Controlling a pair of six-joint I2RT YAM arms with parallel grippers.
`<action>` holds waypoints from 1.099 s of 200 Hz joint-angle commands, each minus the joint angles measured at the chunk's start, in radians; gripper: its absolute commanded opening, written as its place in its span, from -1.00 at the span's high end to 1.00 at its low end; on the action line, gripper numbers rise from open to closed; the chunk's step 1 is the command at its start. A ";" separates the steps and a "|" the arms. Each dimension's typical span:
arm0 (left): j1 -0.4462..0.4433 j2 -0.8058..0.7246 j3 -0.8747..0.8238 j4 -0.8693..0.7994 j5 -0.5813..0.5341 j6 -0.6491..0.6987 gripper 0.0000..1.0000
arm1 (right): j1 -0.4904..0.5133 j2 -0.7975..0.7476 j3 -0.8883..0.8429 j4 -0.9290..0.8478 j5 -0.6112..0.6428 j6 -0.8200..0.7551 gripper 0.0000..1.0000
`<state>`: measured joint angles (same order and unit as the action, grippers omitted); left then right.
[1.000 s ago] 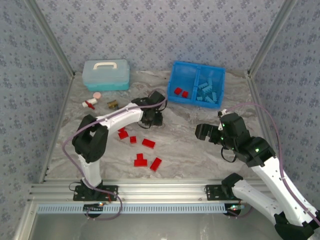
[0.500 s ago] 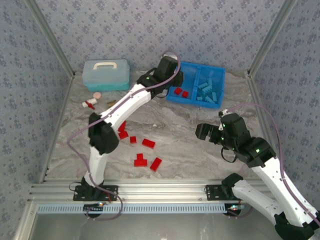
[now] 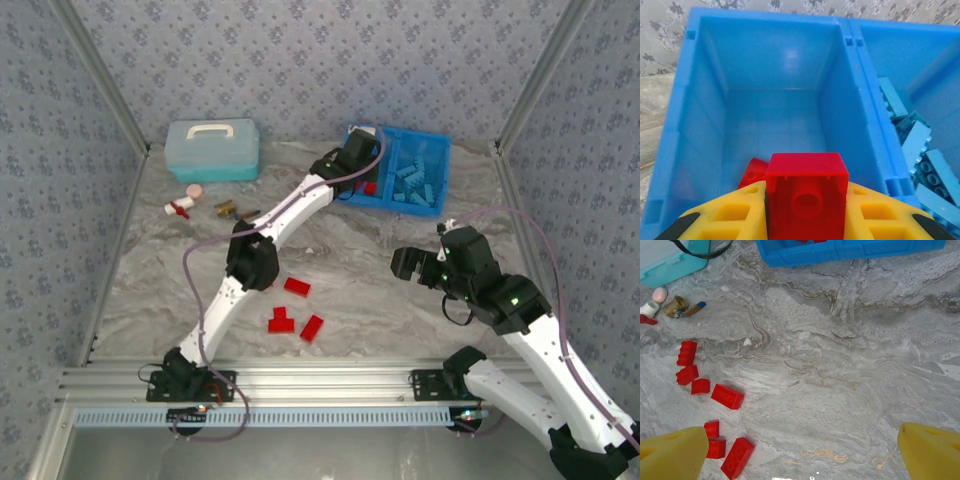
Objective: Sort the legos into containers by color
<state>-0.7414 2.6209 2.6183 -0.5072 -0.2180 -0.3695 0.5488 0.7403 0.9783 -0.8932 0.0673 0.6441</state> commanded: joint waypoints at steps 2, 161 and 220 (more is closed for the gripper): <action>-0.004 0.032 0.045 0.049 -0.022 0.013 0.38 | 0.006 -0.010 -0.003 -0.020 0.009 0.014 -1.00; -0.066 -0.706 -0.433 -0.339 -0.119 -0.068 -0.17 | 0.006 -0.054 -0.017 -0.022 0.020 0.022 -1.00; -0.167 -1.322 -1.321 -0.144 -0.231 -0.644 -0.14 | 0.006 -0.046 -0.041 0.022 0.005 0.034 -1.00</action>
<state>-0.8730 1.4250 1.5406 -0.7013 -0.3725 -0.6628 0.5488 0.6960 0.9573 -0.8925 0.0711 0.6594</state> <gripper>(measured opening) 0.575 0.997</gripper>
